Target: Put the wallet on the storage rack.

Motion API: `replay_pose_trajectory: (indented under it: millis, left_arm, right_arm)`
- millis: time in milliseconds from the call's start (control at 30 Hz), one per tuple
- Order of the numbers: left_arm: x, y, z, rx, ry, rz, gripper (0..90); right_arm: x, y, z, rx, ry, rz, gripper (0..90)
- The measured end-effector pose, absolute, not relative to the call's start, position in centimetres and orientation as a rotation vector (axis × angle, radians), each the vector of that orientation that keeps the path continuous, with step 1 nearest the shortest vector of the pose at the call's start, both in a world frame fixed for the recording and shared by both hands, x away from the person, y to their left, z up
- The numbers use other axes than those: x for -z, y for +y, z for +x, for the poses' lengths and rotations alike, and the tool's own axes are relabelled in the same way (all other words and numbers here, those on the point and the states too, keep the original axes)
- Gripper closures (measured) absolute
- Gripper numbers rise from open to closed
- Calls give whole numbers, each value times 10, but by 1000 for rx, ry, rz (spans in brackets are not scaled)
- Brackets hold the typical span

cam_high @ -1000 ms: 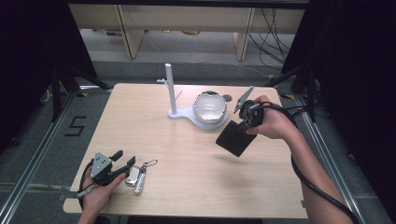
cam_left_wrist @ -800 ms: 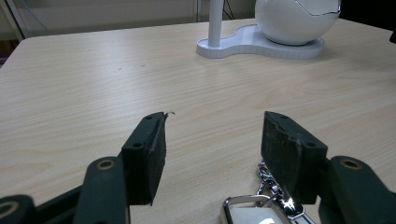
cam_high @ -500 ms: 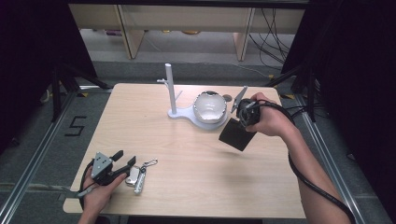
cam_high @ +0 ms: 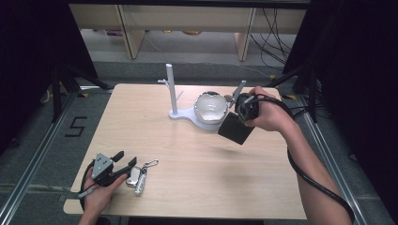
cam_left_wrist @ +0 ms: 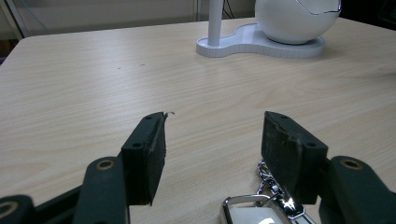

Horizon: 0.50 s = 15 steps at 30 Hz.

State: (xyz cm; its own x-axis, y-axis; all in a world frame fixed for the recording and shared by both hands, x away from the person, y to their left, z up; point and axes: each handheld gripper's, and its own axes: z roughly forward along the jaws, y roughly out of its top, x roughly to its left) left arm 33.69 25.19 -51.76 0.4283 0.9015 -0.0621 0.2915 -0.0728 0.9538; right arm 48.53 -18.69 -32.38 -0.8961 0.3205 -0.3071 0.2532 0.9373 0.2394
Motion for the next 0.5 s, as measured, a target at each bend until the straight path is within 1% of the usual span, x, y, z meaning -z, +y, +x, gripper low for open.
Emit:
replay_pose_trajectory:
  millis: [500]
  left_arm:
    - [517, 252, 336, -717, 1076, 1619, 399]
  right_arm:
    - [309, -184, 493, -285, 2706, 404, 812]
